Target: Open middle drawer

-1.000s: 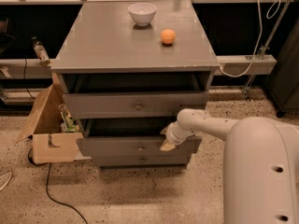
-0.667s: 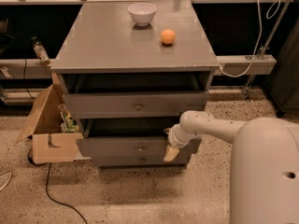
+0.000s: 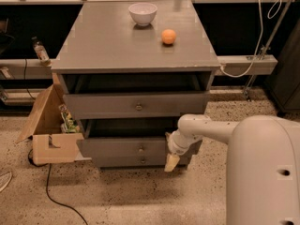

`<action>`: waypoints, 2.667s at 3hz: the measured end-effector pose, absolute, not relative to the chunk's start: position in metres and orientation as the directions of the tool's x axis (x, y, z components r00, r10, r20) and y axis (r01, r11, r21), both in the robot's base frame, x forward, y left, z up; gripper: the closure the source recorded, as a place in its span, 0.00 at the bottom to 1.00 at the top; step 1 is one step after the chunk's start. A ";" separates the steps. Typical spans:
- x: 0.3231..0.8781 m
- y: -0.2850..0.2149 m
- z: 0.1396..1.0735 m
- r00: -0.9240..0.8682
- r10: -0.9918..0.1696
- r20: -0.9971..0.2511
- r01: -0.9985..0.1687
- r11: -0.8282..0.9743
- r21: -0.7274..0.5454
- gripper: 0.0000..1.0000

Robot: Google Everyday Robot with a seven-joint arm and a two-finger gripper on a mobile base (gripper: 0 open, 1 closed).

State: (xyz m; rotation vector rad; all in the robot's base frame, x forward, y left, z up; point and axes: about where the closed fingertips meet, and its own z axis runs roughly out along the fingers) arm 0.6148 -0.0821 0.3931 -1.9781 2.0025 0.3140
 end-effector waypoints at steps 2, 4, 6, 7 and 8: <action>0.610 -0.080 0.400 -0.001 -0.932 -0.362 -0.999 0.017 -0.042 0.64; 0.611 -0.081 0.413 -0.001 -0.932 -0.362 -0.999 0.018 -0.042 1.00; 0.611 -0.081 0.414 -0.002 -0.932 -0.363 -0.999 0.019 -0.044 1.00; 0.601 -0.082 0.418 -0.017 -0.924 -0.383 -0.997 0.042 -0.058 1.00; 0.601 -0.082 0.418 -0.017 -0.924 -0.383 -0.997 0.042 -0.058 0.82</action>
Offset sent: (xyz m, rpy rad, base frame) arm -0.0388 0.0072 0.0297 -0.0350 -0.0179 0.0298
